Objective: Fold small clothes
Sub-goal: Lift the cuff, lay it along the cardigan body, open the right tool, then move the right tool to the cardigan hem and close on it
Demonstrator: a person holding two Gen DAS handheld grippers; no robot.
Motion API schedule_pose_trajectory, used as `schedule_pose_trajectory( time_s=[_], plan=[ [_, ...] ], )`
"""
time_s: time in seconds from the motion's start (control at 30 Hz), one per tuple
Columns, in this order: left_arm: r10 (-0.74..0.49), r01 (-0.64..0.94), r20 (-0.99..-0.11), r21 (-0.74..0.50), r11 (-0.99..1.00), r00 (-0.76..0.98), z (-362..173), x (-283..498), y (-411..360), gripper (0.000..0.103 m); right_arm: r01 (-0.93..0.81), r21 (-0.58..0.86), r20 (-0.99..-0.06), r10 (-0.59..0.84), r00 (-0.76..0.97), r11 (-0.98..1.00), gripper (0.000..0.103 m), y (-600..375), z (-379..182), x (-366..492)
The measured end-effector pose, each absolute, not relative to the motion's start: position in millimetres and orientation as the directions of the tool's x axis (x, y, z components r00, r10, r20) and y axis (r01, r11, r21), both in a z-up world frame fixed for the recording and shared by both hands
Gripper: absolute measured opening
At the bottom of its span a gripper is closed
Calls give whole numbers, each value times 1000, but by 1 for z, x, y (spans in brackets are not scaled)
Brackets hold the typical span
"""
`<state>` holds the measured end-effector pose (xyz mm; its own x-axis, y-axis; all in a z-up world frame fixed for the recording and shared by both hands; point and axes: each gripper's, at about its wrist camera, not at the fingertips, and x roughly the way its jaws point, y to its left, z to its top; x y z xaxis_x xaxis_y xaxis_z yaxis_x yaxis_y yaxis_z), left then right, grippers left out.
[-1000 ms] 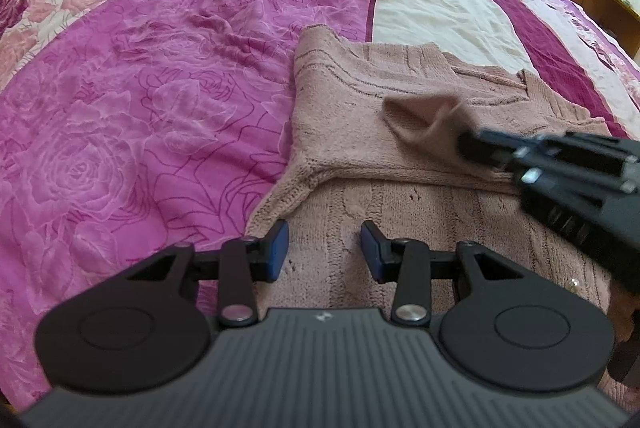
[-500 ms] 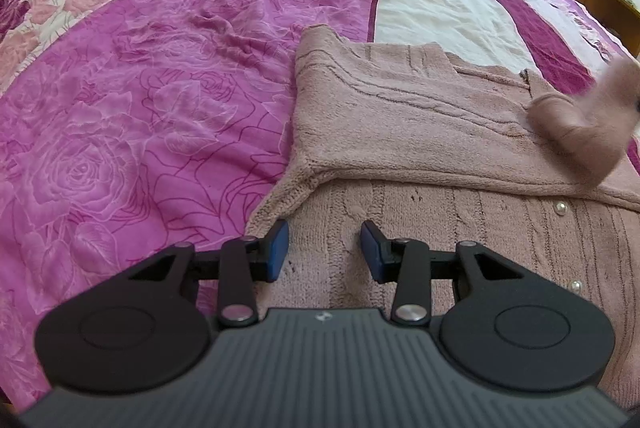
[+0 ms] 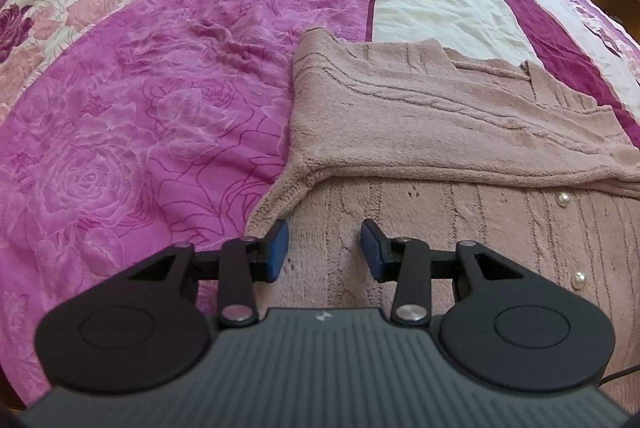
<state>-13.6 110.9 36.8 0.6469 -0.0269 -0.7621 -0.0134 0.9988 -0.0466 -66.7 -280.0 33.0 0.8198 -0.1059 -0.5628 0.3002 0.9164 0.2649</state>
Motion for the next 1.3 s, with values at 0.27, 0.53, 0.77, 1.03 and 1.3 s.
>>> schedule_pose_trajectory(
  time_s=[0.27, 0.53, 0.77, 1.03, 1.3],
  plan=[
    [-66, 36, -753, -57, 998, 655, 52, -36, 107, 42, 79, 312, -541, 109, 834, 947, 51, -265, 68, -113],
    [-104, 109, -747, -42, 993, 656, 66, -70, 101, 42, -139, 265, -535, 266, 802, 954, 57, -245, 109, -169],
    [-148, 195, -758, -27, 980, 636, 62, -106, 89, 42, -319, 170, -643, 350, 681, 932, 57, -211, 101, -207],
    [-177, 248, -773, -26, 968, 609, 48, -129, 80, 42, -524, 135, -778, 417, 469, 841, 57, -162, 66, -233],
    [-191, 255, -780, -41, 966, 596, 39, -137, 77, 42, -631, 30, -891, 307, 334, 775, 57, -129, 29, -234]
  ],
)
